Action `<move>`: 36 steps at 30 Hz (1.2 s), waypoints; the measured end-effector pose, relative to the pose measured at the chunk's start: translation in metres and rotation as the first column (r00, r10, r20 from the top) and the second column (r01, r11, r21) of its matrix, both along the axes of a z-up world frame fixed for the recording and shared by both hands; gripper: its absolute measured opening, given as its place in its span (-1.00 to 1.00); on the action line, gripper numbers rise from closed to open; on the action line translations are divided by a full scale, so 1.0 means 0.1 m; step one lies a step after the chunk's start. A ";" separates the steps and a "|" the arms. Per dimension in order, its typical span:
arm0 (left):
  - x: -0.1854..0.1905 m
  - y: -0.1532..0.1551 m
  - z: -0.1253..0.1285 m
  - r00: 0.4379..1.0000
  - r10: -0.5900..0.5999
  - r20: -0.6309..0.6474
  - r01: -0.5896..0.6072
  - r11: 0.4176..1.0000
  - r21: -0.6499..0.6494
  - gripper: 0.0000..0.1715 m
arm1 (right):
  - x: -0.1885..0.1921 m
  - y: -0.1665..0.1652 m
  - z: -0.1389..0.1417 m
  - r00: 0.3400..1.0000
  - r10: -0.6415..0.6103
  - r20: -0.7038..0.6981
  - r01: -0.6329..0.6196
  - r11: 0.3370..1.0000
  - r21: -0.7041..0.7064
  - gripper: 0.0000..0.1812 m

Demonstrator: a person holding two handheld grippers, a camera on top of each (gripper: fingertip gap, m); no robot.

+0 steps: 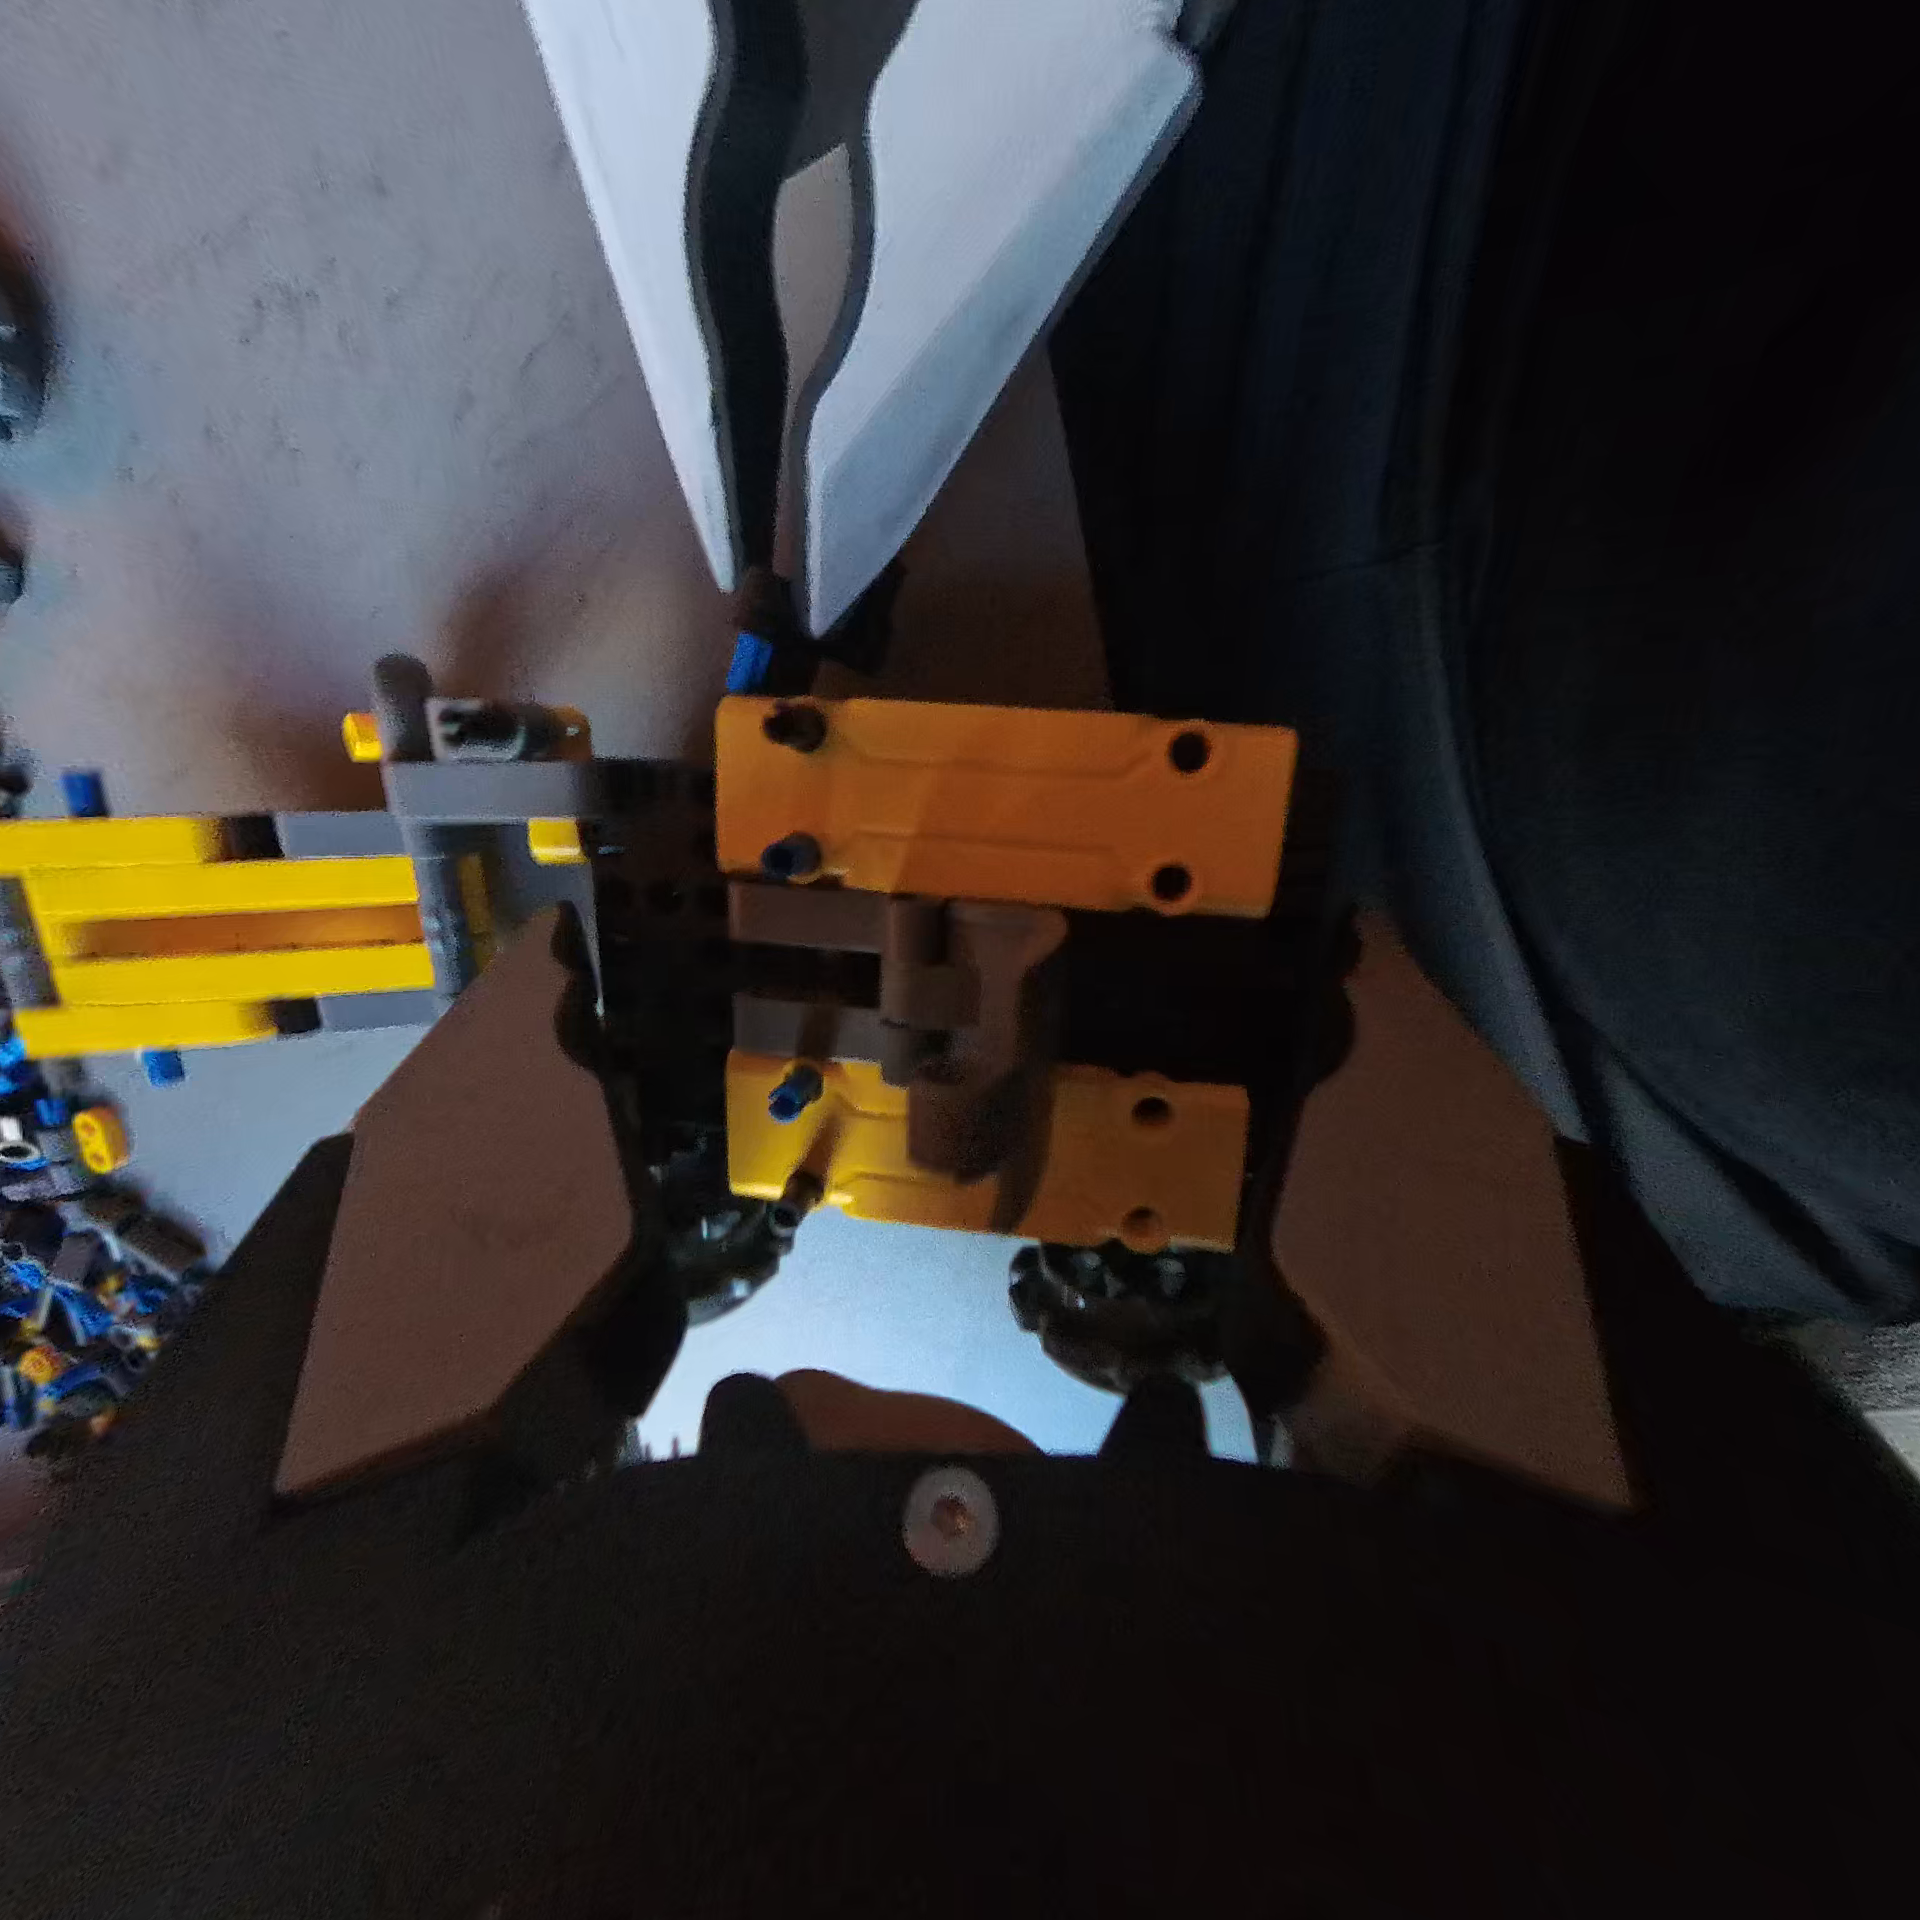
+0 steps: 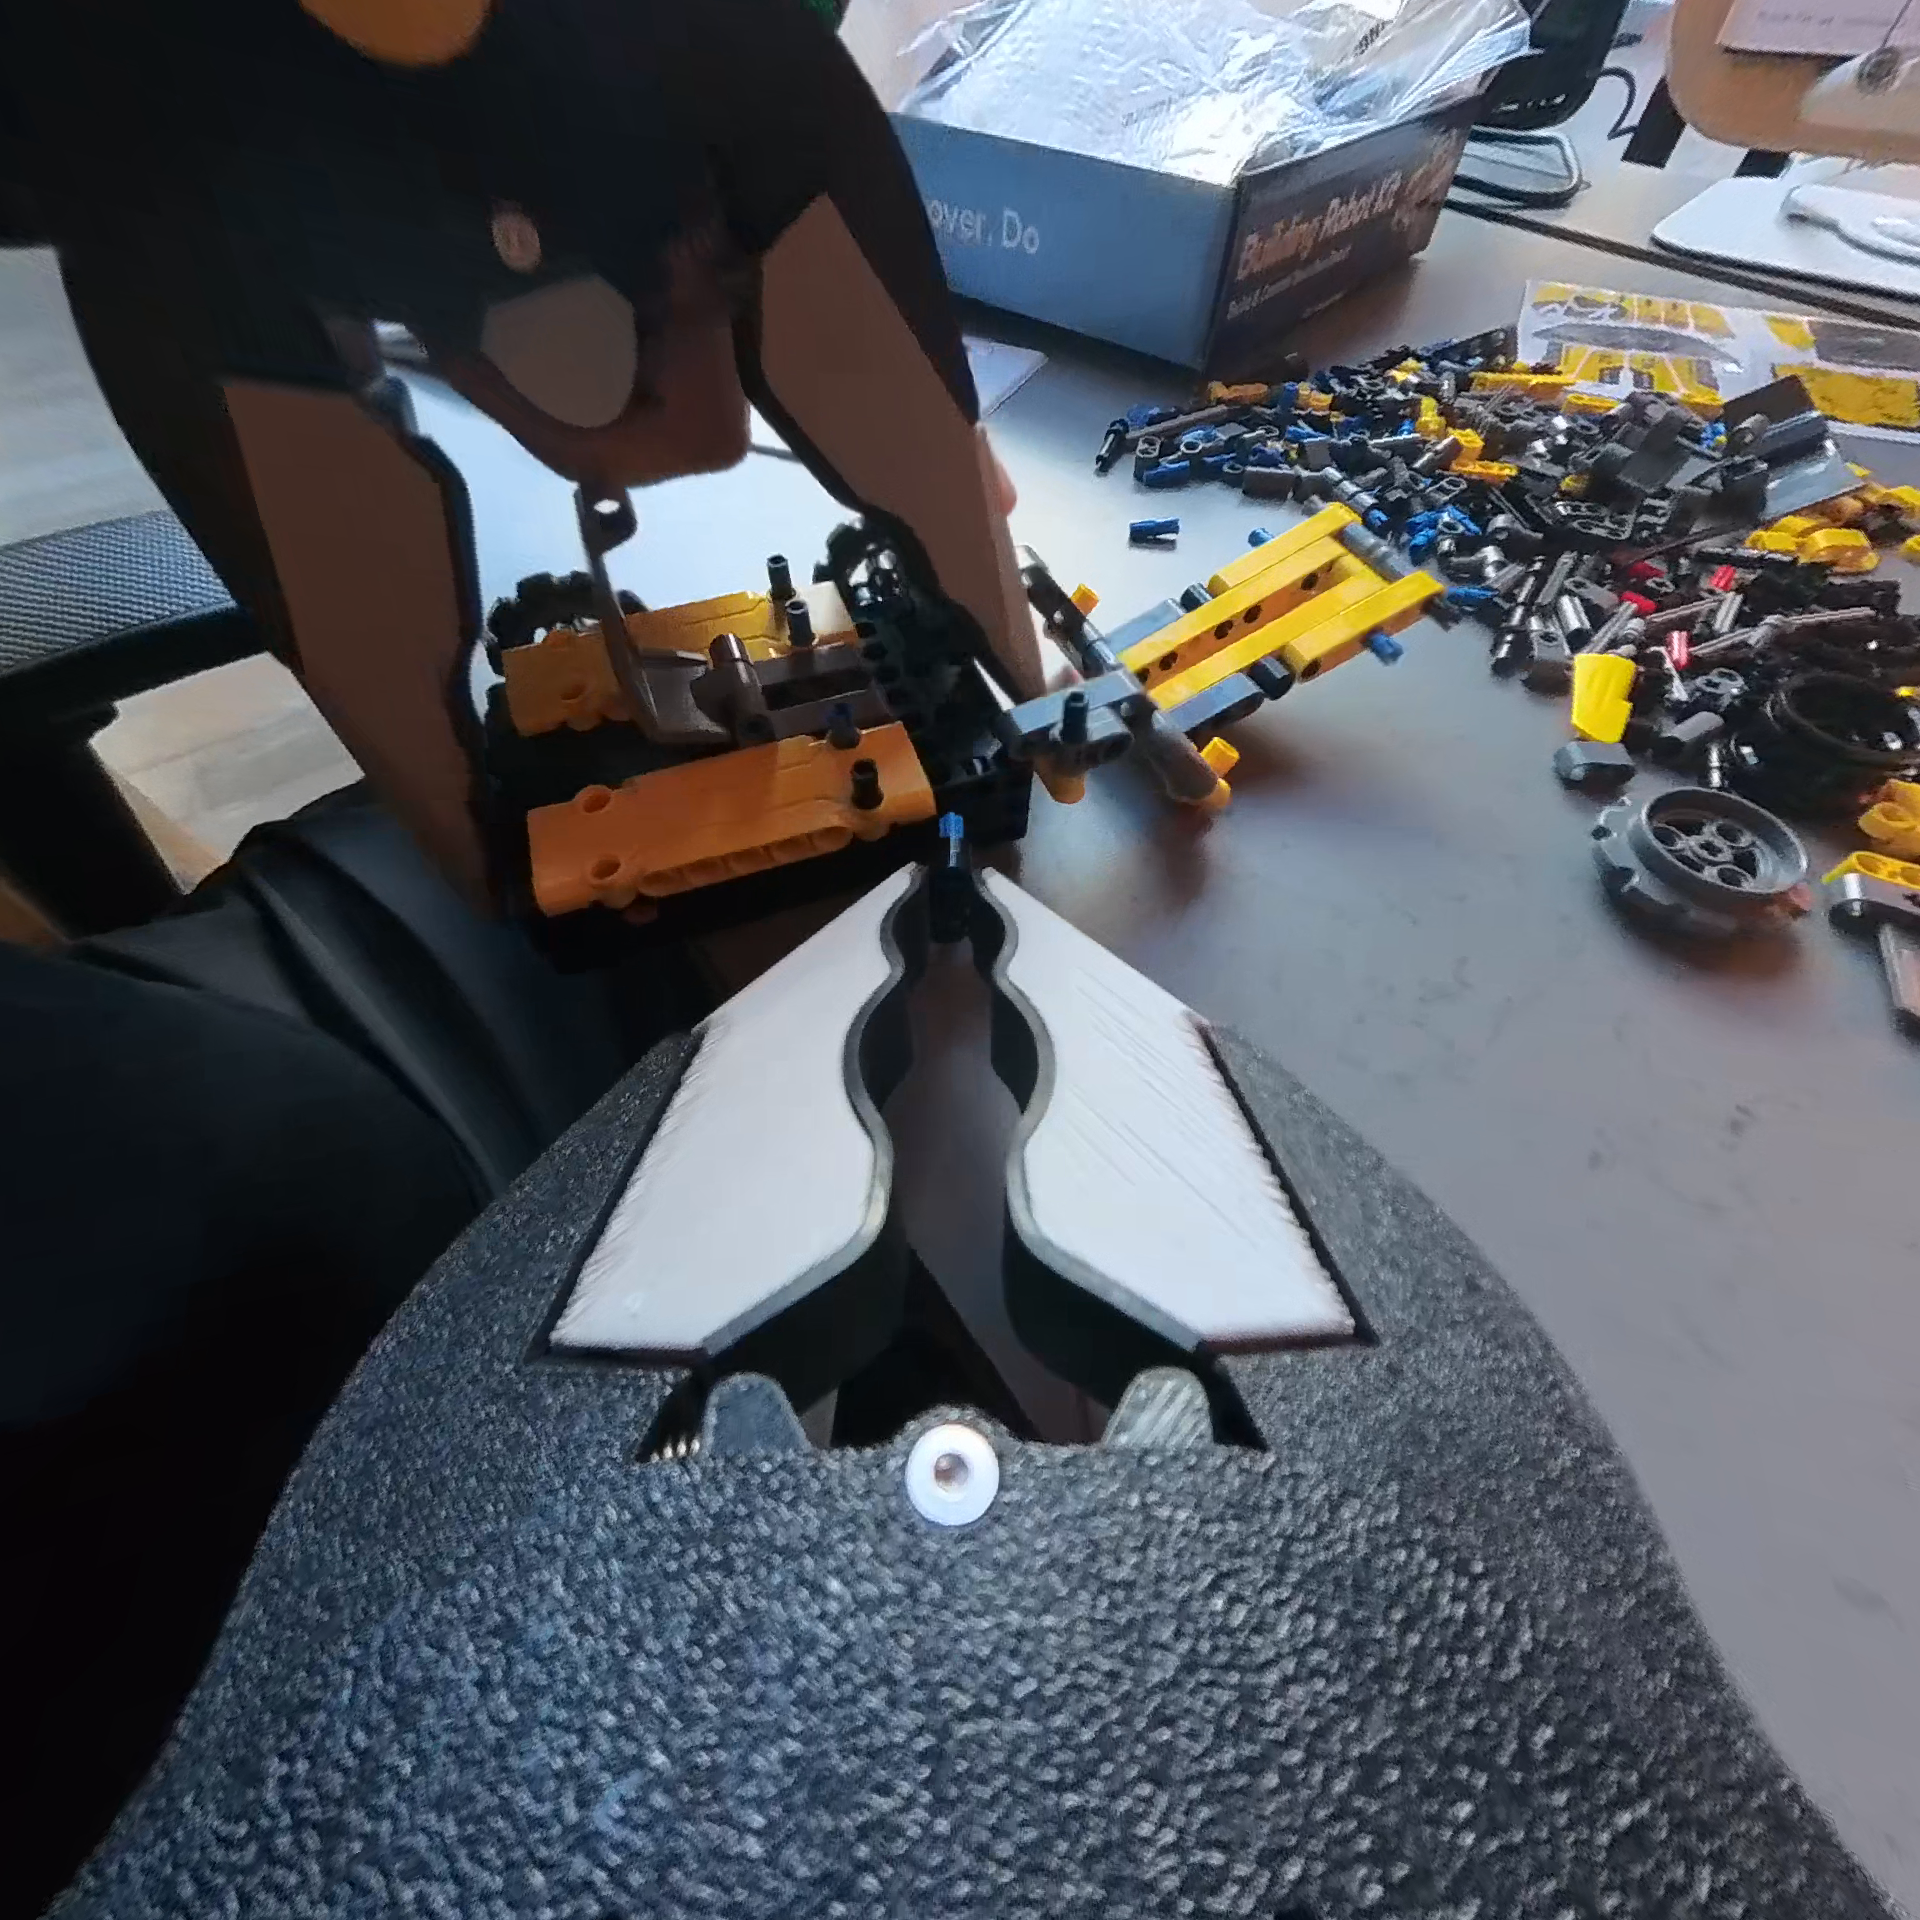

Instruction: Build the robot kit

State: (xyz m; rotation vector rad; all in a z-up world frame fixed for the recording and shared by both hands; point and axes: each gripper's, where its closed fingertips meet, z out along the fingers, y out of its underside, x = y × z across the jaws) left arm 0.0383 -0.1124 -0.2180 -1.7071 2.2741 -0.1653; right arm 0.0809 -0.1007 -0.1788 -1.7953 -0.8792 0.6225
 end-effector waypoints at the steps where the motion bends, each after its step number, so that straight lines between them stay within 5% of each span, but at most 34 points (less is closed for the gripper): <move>1: 0.00 0.01 -0.04 1.000 -0.016 -0.010 0.016 1.000 0.024 0.56 | -0.01 0.00 0.00 1.000 0.002 0.000 -0.002 1.000 0.002 -0.92; 19: -0.18 -0.39 0.01 0.965 -0.251 0.081 0.249 0.968 0.031 0.56 | -0.16 -0.30 -0.01 0.997 0.023 -0.076 -0.025 0.999 -0.022 -0.92; 25: -0.28 -0.23 0.00 0.951 -0.310 0.002 0.309 0.948 0.081 0.52 | -0.24 -0.32 -0.06 0.993 0.035 -0.111 -0.041 0.998 -0.054 -0.92; 29: -0.16 -0.21 0.28 0.975 -0.179 0.134 0.173 0.983 0.056 0.50 | -0.25 -0.31 -0.06 0.995 0.027 -0.098 -0.032 0.999 -0.040 -0.92; 32: -0.15 -0.08 0.48 0.967 0.107 0.230 -0.124 0.990 0.063 0.53 | -0.22 -0.28 -0.05 0.996 0.010 -0.093 -0.014 0.999 -0.034 -0.92; 34: -0.21 -0.06 0.53 0.861 0.429 0.275 -0.431 0.901 -0.055 0.62 | -0.19 -0.26 -0.04 0.994 -0.001 -0.105 -0.003 0.999 -0.041 -0.92; 36: -0.20 -0.30 0.52 0.755 0.590 0.287 -0.539 0.807 -0.242 0.48 | -0.17 -0.25 -0.03 0.993 -0.009 -0.117 0.003 0.999 -0.045 -0.92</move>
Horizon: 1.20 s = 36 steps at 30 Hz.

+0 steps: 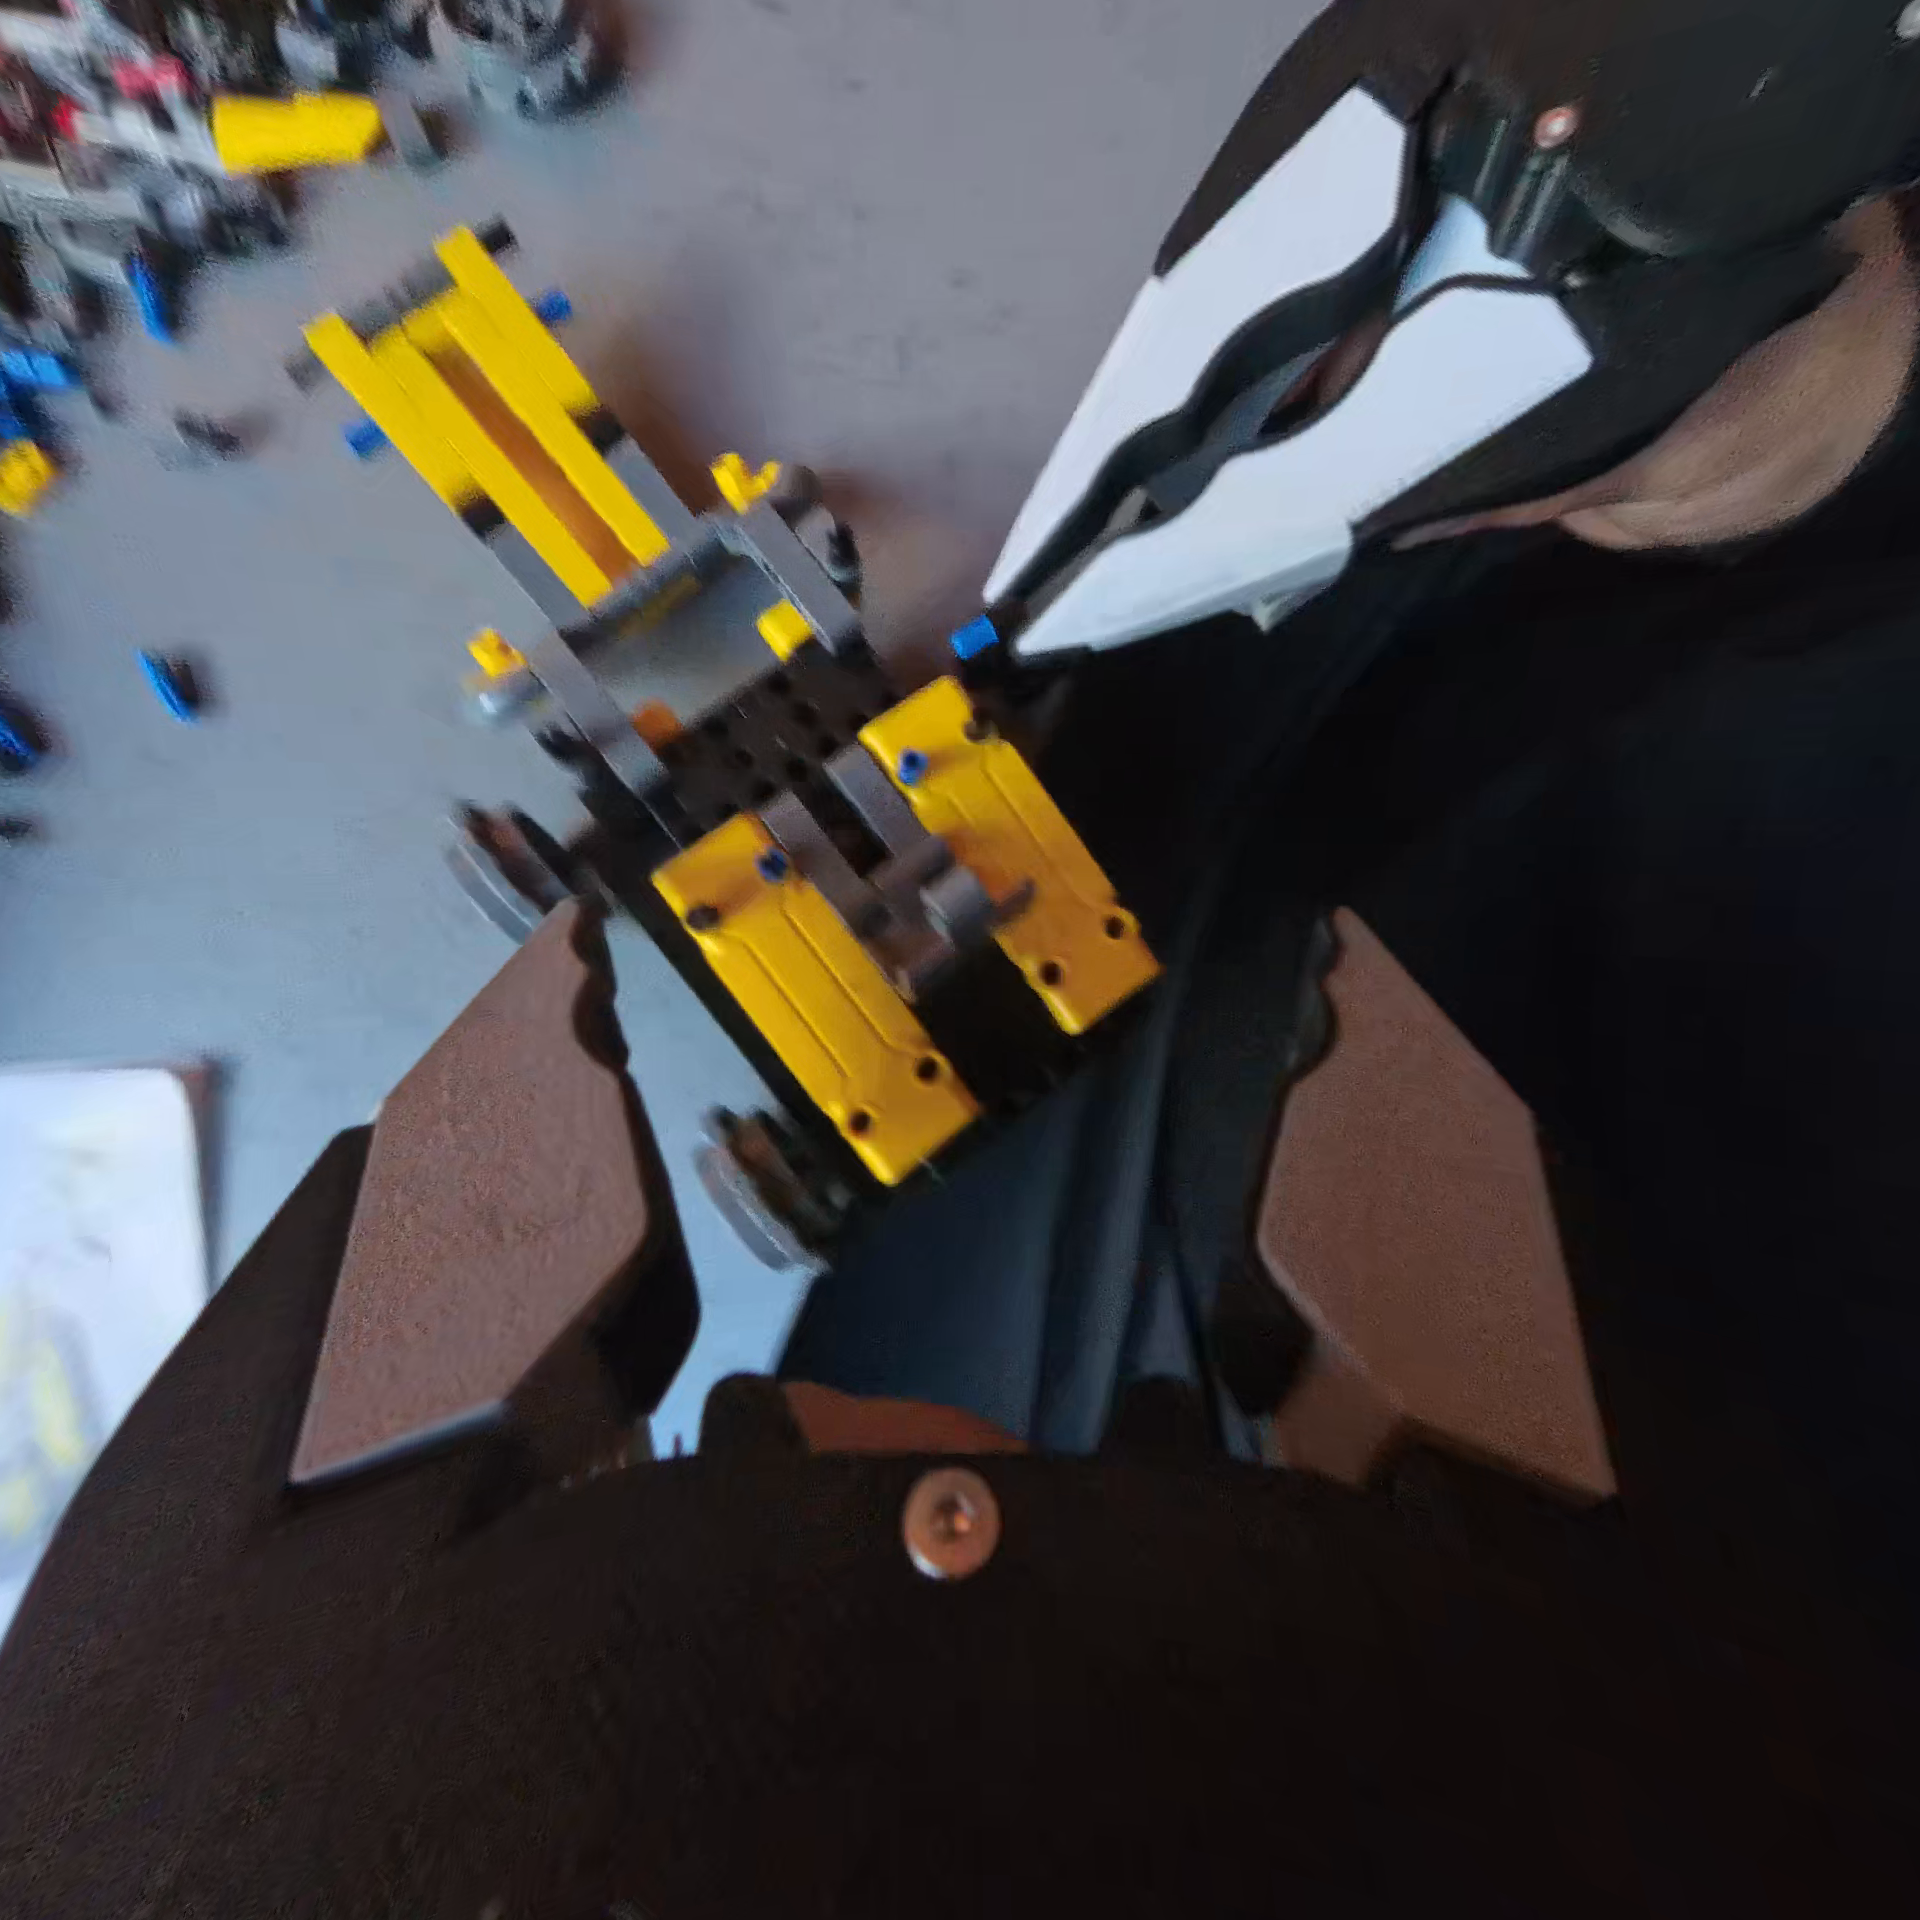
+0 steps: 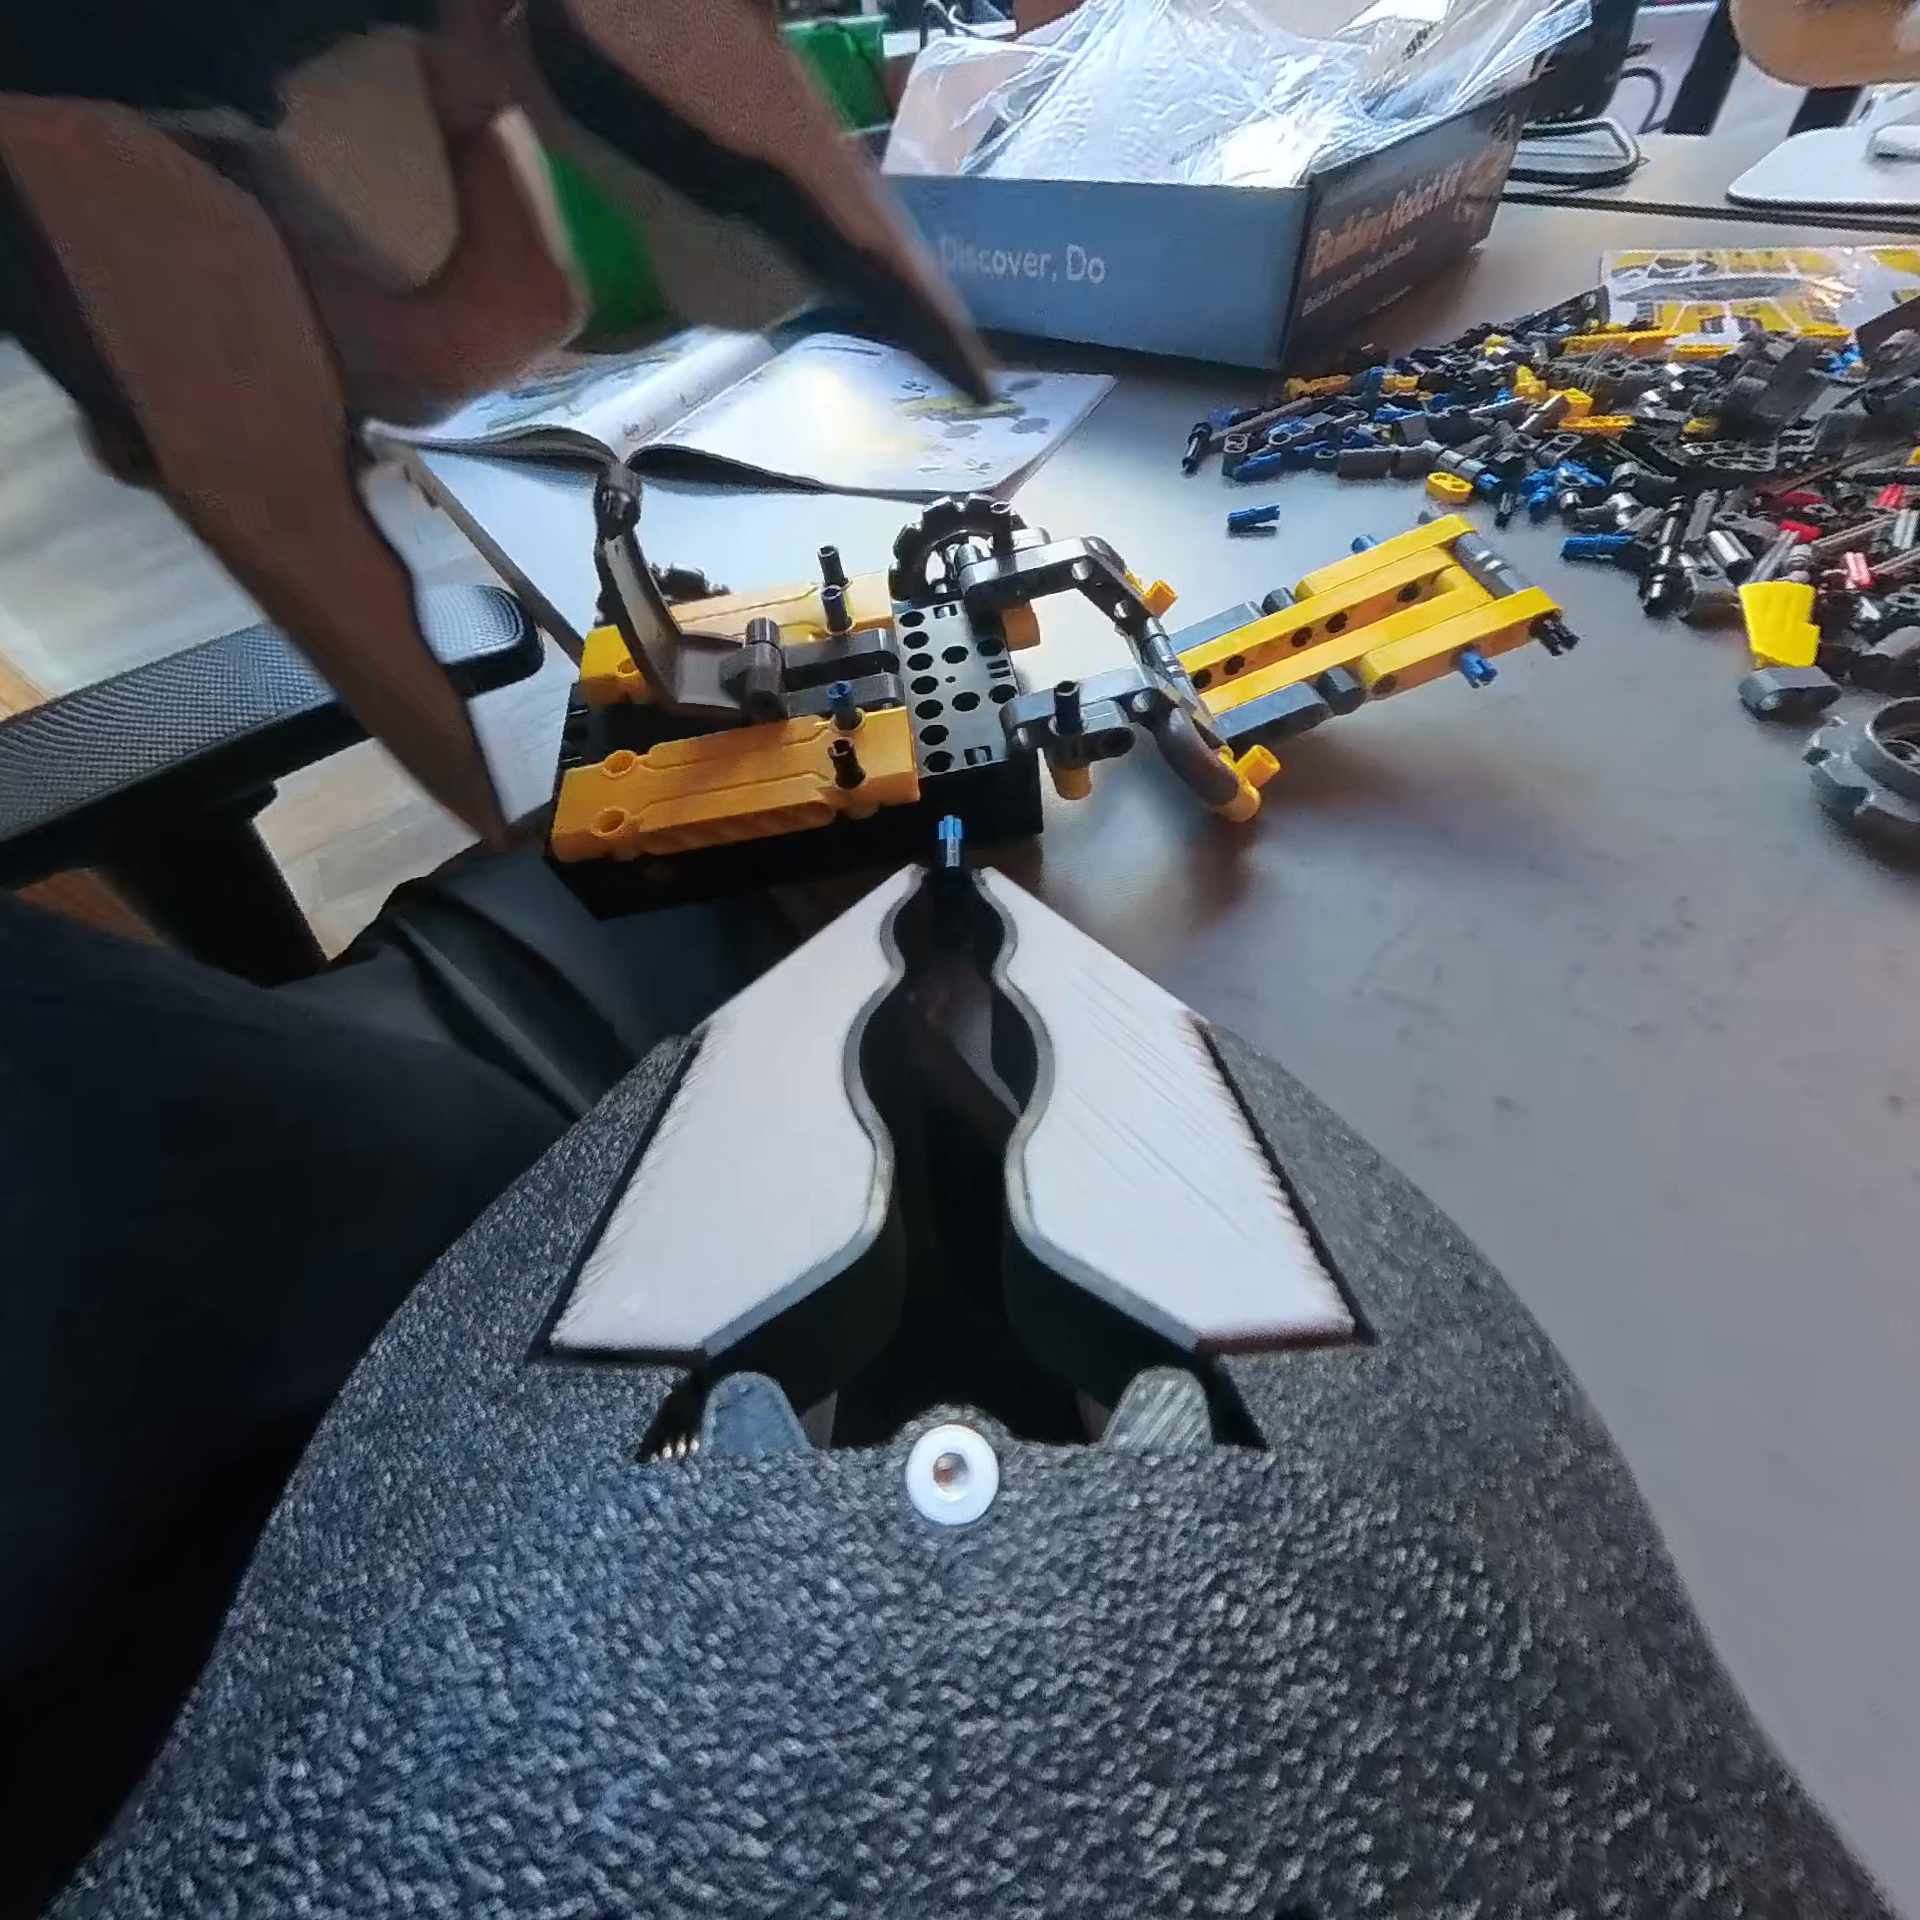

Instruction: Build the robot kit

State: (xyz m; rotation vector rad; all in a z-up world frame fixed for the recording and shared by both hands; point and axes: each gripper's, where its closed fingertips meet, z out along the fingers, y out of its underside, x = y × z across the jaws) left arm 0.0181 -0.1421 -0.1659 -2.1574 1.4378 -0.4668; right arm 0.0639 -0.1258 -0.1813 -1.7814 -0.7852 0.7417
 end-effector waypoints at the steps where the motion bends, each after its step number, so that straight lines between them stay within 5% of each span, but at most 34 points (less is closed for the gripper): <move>1: -0.04 -0.02 -0.01 0.998 0.065 0.011 -0.065 0.998 0.017 0.47 | 0.01 0.00 0.02 1.000 0.001 -0.009 -0.001 1.000 -0.001 -0.92; 4: -0.12 0.03 -0.02 0.974 0.220 0.048 -0.224 0.971 0.082 0.33 | 0.00 -0.02 0.06 1.000 0.012 -0.026 -0.012 1.000 0.002 -0.92; 7: -0.10 0.07 -0.24 0.970 0.243 -0.009 -0.241 0.964 0.111 0.14 | 0.00 -0.02 0.07 1.000 0.022 -0.023 -0.021 1.000 0.010 -0.92; 8: -0.11 0.12 -0.30 0.966 0.256 -0.037 -0.250 0.960 0.127 0.28 | 0.01 -0.01 0.08 1.000 0.019 -0.021 -0.019 1.000 0.015 -0.92; 19: -0.28 0.10 -0.37 0.991 0.067 -0.116 -0.067 0.998 0.011 0.33 | 0.04 0.07 0.09 0.999 -0.033 -0.021 0.034 0.999 0.037 -0.92; 23: -0.21 0.14 -0.19 0.988 0.151 0.003 -0.151 0.988 -0.027 0.21 | -0.08 0.04 0.08 1.000 0.001 -0.021 0.000 0.999 0.039 -0.92; 28: -0.26 0.28 -0.32 0.969 0.234 -0.075 -0.225 0.968 0.107 0.29 | -0.14 0.10 0.12 1.000 -0.022 -0.012 0.022 0.997 0.069 -0.92; 36: -0.36 0.24 -0.34 0.990 0.029 -0.141 -0.017 0.996 0.083 0.19 | -0.19 0.01 0.10 0.999 -0.036 -0.005 0.036 0.999 0.030 -0.92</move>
